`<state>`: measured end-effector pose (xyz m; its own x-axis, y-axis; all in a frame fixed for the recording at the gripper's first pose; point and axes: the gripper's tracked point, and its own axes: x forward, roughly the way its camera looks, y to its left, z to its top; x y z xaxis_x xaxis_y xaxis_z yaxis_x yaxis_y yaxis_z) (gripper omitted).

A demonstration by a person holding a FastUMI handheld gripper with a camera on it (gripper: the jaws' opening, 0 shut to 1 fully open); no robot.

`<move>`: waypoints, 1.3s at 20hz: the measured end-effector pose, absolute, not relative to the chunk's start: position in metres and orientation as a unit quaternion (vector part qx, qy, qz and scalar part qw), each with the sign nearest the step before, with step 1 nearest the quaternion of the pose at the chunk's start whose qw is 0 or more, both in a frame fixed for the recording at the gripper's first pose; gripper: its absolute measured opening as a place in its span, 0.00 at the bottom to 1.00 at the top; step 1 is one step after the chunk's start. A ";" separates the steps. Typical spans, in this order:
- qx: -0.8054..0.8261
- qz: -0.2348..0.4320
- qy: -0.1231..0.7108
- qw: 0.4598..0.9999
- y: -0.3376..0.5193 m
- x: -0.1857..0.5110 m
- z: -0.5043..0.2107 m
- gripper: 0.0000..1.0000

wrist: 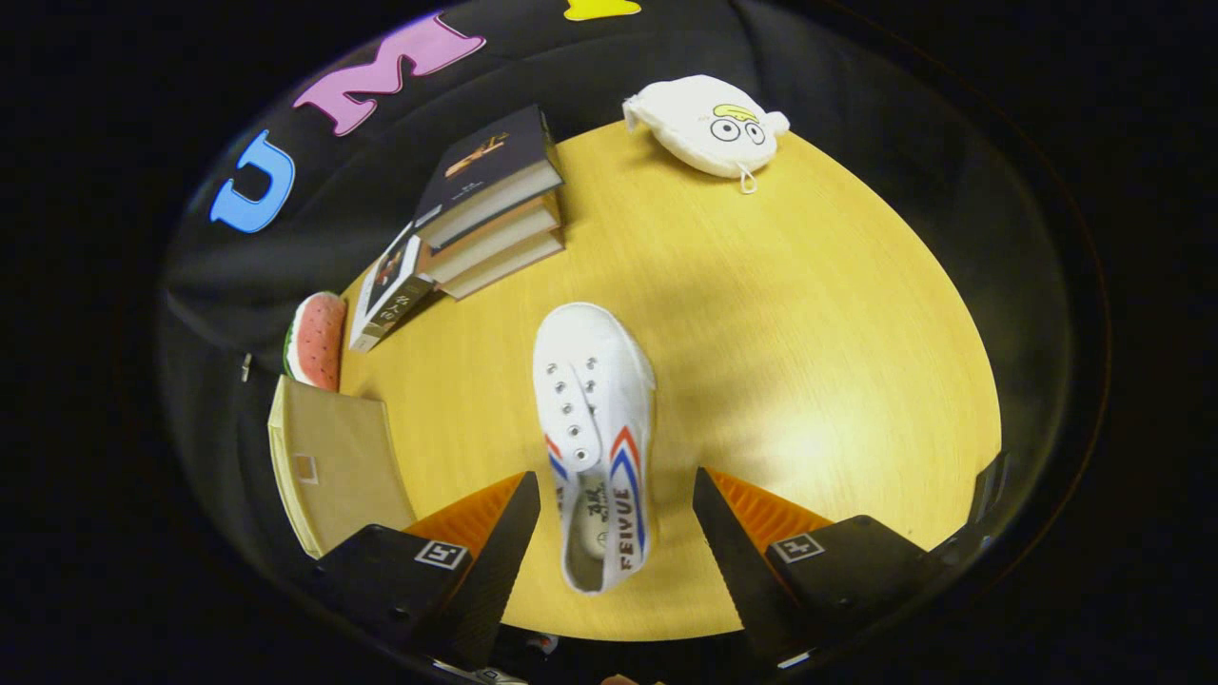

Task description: Open the storage box then place both shoes into the box .Put the left shoe in first, then the right shoe, with the right side of both shoes facing outward in a uniform manner.

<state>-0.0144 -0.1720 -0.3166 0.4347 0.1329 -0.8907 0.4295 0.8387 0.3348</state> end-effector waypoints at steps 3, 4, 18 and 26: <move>0.260 -0.091 0.536 0.798 -0.177 -0.013 -0.334 0.99; 0.255 -0.091 0.538 0.798 -0.178 -0.010 -0.339 0.99; 0.184 -0.058 0.559 0.806 -0.160 0.014 -0.366 0.48; 0.204 -0.049 0.551 0.808 -0.162 0.009 -0.366 0.23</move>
<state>0.0086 -0.1623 -0.3656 0.3887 0.1445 -0.9100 0.3042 0.9121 0.2748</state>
